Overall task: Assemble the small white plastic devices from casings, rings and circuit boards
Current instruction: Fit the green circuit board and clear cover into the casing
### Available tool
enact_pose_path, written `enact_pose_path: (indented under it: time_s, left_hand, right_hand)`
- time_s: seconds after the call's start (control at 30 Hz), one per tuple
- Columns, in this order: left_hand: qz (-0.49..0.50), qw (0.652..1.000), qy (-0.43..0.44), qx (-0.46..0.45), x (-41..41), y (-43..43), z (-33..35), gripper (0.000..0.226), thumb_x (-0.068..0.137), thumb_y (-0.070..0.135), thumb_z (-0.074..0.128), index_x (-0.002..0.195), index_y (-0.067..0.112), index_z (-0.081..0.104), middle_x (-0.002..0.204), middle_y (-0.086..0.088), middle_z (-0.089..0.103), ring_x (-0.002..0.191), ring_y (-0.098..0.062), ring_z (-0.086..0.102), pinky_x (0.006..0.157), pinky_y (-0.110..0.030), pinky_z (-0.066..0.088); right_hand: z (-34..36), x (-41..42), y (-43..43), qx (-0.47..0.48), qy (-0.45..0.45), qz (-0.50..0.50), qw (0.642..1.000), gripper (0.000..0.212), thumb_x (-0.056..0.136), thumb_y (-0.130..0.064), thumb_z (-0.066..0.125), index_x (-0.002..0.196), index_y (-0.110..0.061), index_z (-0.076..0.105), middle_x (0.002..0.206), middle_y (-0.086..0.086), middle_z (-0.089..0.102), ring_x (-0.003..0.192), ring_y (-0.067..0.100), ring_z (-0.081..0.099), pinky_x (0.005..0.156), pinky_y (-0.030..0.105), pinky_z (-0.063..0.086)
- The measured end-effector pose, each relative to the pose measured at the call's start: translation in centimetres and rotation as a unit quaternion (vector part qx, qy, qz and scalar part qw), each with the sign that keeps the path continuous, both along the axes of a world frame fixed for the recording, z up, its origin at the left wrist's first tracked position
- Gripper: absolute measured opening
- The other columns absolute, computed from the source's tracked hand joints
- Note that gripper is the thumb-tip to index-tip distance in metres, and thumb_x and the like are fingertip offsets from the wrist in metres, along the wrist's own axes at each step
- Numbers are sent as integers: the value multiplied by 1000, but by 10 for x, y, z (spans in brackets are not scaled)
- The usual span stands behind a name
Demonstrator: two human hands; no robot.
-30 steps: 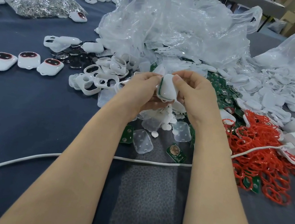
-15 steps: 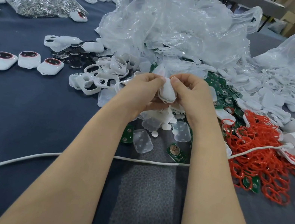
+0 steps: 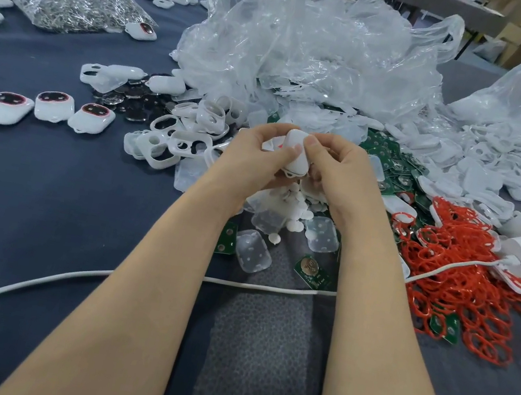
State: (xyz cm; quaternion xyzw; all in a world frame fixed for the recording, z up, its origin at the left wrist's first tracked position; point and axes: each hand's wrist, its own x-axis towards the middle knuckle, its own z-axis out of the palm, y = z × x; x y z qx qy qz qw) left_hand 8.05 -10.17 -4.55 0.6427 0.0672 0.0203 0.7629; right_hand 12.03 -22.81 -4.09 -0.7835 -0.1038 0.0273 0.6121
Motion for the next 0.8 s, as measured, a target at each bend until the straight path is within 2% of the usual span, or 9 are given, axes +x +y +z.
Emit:
enact_pose_path:
  time_s: [0.17, 0.3, 0.43, 0.57, 0.67, 0.8]
  left_hand:
    - [18, 1000, -12, 3, 0, -1, 0, 14, 100, 16, 50, 107, 20, 61, 113, -19, 64, 95, -28, 68, 74, -31, 60]
    - [31, 999, -16, 7, 0, -1, 0, 15, 99, 13, 51, 111, 15, 60, 116, -21, 62, 92, -27, 67, 68, -27, 60]
    - [44, 999, -26, 18, 1, 0, 0, 17, 99, 11, 49, 114, 12, 58, 110, -21, 64, 82, -21, 66, 62, -23, 59]
    - [49, 997, -44, 45, 0, -1, -1, 18, 100, 11, 49, 115, 13, 59, 95, -14, 66, 80, -19, 67, 67, -25, 60]
    - [37, 997, -49, 55, -2, 0, -1, 17, 98, 12, 52, 113, 16, 60, 89, -10, 68, 78, -16, 69, 69, -24, 59]
    - [-6, 996, -53, 76, -3, 0, 0, 30, 91, 6, 62, 119, 18, 58, 95, -17, 72, 89, -24, 71, 82, -31, 59]
  right_hand:
    - [2, -3, 3, 22, 0, -4, 1000, 9, 94, -22, 59, 88, -26, 65, 65, -2, 49, 43, 0, 47, 53, 26, 46]
    - [3, -4, 3, 19, -7, -3, 1000, 11, 94, -23, 59, 87, -26, 66, 62, -5, 51, 44, 1, 47, 45, 21, 40]
    - [1, -3, 6, 27, -13, -6, 1000, 11, 94, -20, 59, 85, -25, 65, 64, -3, 53, 45, 0, 46, 46, 20, 39]
    - [-1, -1, 6, 61, 11, 3, 998, 10, 93, -20, 60, 85, -22, 65, 59, -5, 49, 43, 3, 43, 41, 18, 35]
    - [-2, 0, 4, 93, 38, 9, 995, 11, 93, -19, 61, 83, -21, 65, 54, -7, 48, 43, 4, 42, 45, 21, 36]
    - [-2, 1, 2, 114, 47, -3, 992, 11, 92, -17, 62, 82, -20, 65, 47, -10, 48, 42, 4, 41, 47, 21, 37]
